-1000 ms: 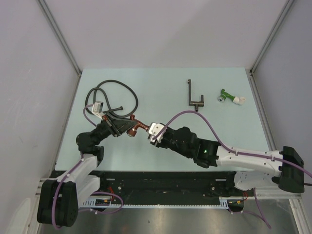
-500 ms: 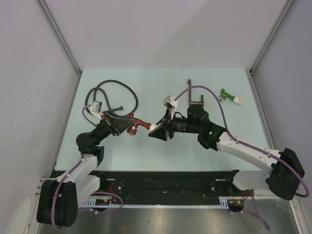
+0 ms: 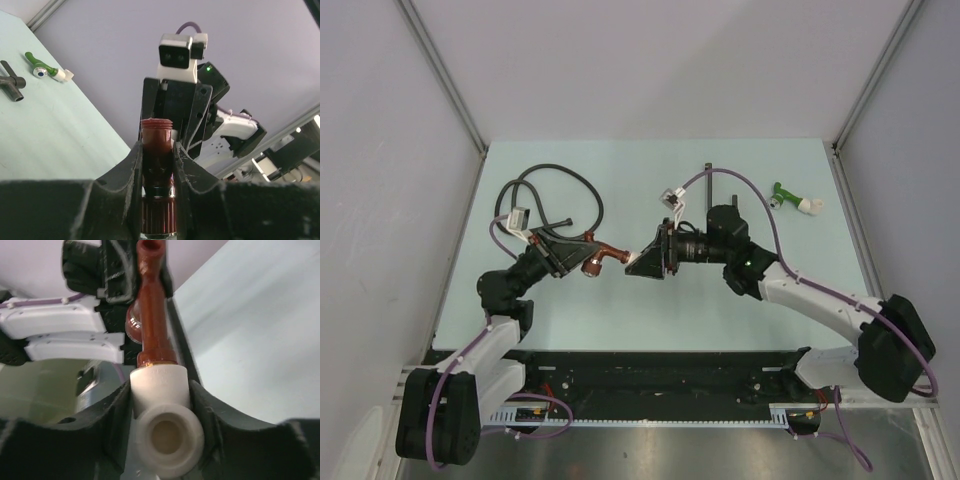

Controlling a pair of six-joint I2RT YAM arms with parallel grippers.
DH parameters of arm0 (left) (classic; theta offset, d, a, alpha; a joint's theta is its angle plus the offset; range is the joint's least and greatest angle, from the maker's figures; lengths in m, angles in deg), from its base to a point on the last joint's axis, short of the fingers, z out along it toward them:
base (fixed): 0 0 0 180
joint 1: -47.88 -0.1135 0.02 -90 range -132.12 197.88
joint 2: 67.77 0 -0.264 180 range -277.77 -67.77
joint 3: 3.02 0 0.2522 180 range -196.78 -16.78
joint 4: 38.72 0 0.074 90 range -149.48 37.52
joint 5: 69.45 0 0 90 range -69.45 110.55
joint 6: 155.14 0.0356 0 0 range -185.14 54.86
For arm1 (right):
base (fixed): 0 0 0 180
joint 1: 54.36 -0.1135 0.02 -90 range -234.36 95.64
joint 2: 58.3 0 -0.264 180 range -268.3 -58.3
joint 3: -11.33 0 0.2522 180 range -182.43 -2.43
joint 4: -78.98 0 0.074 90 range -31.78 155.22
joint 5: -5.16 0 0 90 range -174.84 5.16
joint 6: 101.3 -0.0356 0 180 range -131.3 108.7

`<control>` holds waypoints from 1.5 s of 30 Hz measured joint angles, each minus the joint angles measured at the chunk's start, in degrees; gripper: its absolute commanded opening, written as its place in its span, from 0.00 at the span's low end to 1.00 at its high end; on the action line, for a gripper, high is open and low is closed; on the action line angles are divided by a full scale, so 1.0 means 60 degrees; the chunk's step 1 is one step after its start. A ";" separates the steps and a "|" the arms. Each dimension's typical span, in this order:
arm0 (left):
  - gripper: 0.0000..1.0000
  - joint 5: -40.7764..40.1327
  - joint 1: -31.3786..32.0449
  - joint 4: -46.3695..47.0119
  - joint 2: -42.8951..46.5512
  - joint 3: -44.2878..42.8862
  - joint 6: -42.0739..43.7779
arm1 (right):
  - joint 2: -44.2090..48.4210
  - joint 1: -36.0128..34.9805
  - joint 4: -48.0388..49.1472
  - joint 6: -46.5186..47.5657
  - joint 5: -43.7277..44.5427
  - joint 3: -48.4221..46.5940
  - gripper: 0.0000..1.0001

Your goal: Install the water faucets

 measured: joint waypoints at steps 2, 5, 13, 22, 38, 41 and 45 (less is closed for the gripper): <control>0.00 0.0058 0.0036 0.0098 0.0004 0.0000 0.0040 | 0.0459 -0.0033 -0.0583 0.0357 0.0758 0.0000 0.68; 0.00 0.0149 0.0036 0.0186 0.0007 0.0000 0.0044 | 0.1293 -0.0004 -0.1322 0.1188 0.2065 -0.0007 0.76; 0.00 0.0270 0.0036 0.0226 0.0004 0.0000 0.0044 | 0.3027 -0.1231 -0.2430 0.4153 0.5191 -0.0015 0.80; 0.00 0.0273 0.0036 0.0226 0.0004 0.0000 0.0044 | 0.2958 -0.4401 -0.2637 0.8021 0.8346 -0.0015 0.80; 0.00 0.0379 0.0029 0.0229 0.0004 0.0004 0.0069 | 0.0976 -0.4932 -0.2546 0.9100 1.0779 -0.0015 0.23; 0.00 0.0317 0.0018 0.0229 0.0004 0.0004 0.0117 | 0.1002 -0.4452 -0.2565 0.8437 0.9796 -0.0015 0.06; 0.00 0.0233 0.0015 0.0244 0.0004 0.0004 0.0113 | 0.1155 -0.3497 -0.2539 0.7005 0.7763 -0.0015 0.00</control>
